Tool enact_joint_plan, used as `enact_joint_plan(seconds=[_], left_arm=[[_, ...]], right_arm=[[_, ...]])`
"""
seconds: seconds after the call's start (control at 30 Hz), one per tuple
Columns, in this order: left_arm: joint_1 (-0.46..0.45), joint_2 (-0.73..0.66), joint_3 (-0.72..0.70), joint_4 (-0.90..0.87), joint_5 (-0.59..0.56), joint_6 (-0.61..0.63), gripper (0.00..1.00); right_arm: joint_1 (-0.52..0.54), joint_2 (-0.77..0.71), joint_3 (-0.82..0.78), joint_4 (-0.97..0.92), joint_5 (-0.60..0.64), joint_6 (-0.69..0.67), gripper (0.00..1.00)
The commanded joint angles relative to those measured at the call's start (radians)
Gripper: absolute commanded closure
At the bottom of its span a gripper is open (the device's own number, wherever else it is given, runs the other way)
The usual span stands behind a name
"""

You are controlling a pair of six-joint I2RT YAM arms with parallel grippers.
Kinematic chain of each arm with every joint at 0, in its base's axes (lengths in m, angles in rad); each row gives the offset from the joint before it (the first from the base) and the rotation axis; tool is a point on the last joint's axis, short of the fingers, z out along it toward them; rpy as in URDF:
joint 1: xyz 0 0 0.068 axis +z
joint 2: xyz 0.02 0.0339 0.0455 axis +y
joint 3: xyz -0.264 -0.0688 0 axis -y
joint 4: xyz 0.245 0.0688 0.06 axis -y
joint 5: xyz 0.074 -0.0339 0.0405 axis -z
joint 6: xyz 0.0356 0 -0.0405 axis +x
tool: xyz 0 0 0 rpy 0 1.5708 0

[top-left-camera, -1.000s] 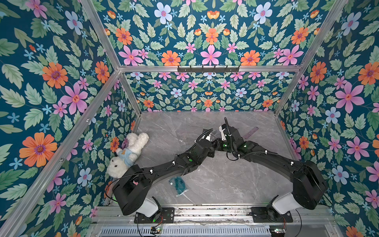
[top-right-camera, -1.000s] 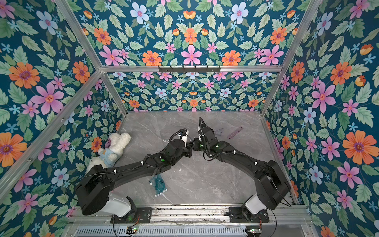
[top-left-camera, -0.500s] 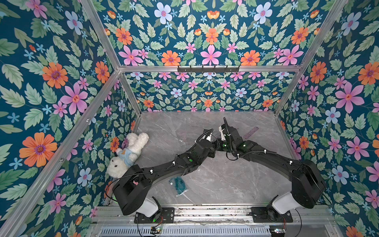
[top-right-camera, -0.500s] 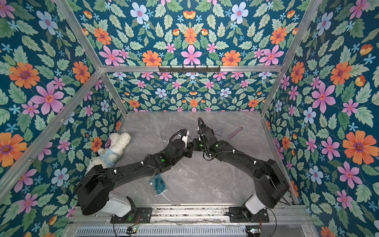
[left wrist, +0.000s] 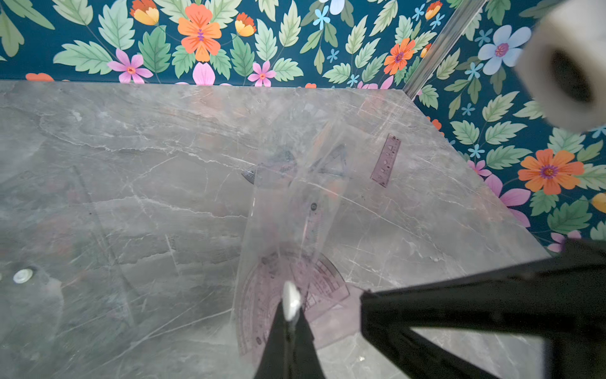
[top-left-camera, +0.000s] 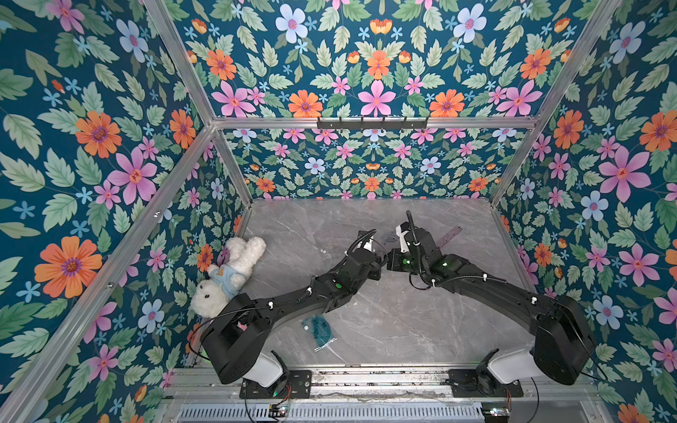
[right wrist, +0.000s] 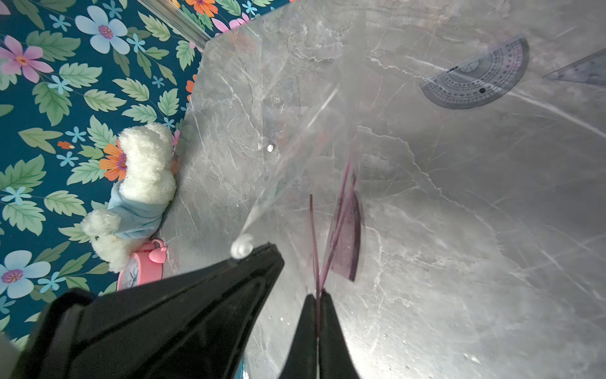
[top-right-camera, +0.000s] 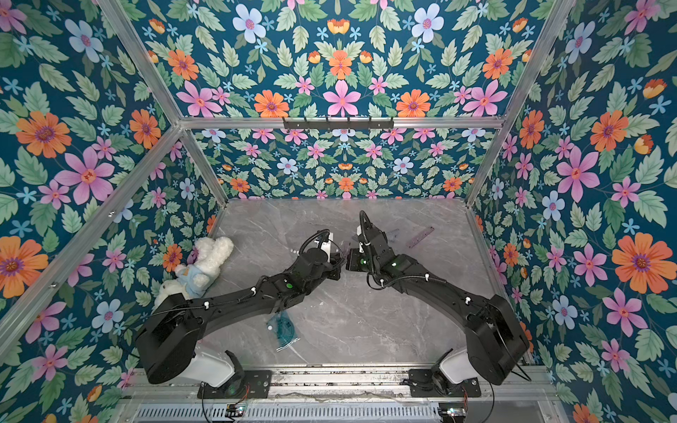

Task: Open the ruler set and take out the ruler
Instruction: Take out the ruler from the ruler set bag, then place the ruler at the center of the board.

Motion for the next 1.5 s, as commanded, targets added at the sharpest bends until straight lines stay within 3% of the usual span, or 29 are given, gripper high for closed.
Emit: enact_joint_plan(seconds=[0.0,0.37,0.57,0.8,1.13,1.47], left_arm=[[0.005,0.004,-0.004,0.033,0.005,-0.025,1.00],[0.050,-0.006,-0.048,0.067,0.044,-0.100,1.00],[0.052,-0.042,-0.049,0.068,0.045,-0.087,1.00],[0.052,-0.080,-0.044,0.067,0.067,-0.084,1.00],[0.053,-0.100,-0.055,0.090,0.086,-0.079,1.00],[0.053,-0.129,-0.087,0.120,0.097,-0.072,1.00]], right_arm=[[0.001,-0.037,-0.016,0.000,0.011,0.001,0.97],[-0.046,-0.281,-0.142,0.024,-0.063,0.012,0.97],[-0.146,-0.433,-0.218,-0.036,-0.080,0.020,0.97],[-0.309,-0.479,-0.321,-0.047,-0.150,0.046,0.97],[-0.530,-0.309,-0.408,0.146,-0.344,0.101,0.98],[-0.631,0.006,-0.377,0.357,-0.439,0.148,1.00]])
